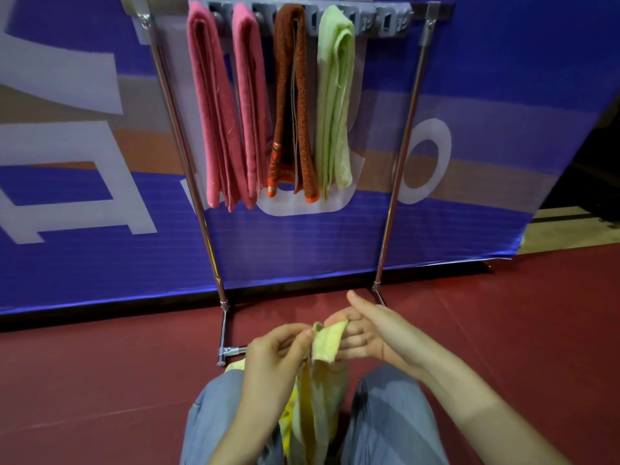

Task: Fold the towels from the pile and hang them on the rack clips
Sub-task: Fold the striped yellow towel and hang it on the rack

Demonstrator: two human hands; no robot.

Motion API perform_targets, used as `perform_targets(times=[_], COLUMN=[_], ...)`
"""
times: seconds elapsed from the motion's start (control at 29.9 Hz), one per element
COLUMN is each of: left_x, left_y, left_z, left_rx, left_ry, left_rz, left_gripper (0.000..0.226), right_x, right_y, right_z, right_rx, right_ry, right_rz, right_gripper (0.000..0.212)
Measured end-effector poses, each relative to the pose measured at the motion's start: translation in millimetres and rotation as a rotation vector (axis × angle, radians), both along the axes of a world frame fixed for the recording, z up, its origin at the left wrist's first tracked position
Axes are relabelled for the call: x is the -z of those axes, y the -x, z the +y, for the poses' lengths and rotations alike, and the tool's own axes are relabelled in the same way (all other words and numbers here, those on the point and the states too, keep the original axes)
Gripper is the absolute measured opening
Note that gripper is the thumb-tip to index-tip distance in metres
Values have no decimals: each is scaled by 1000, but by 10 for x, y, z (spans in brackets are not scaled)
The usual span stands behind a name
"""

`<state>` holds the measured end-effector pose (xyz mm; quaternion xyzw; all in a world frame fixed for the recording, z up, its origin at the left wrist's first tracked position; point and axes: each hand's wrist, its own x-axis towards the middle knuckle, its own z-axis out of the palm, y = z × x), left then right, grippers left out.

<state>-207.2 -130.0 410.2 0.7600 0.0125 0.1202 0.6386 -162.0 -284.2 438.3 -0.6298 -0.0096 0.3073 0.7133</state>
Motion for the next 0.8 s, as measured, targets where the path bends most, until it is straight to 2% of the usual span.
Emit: perform_targets(times=[0.17,0.27,0.33,0.4,0.5,0.57,0.8], left_x=[15,11,11,80,147,144,168], left_y=[23,50,91,127,123,117,111], left_z=[54,59,51,68,84,83,94], left_rx=[-33,-21,-3,7,-28,-33,61], left_ry=[-91,-174,-209,-261,-391,-457,-648], left_rz=[-31,-70,-66,-68,-113,-150,-233], left_gripper=[33,29,7,35,52,53,31], right_x=[-18,-33,-38,-36,-35,-19,23], right_y=[32,38,36,42,62,68,87], right_z=[47,69,81,105,148,150,136], right_rx=[17,-9,-43,-50,-51,-44,-23], right_ry=[-45,-37,-25,-23,6,15,0], right_rz=[77,99,114,130,138,148,187], right_gripper=[26,33,46,53,55,55,58])
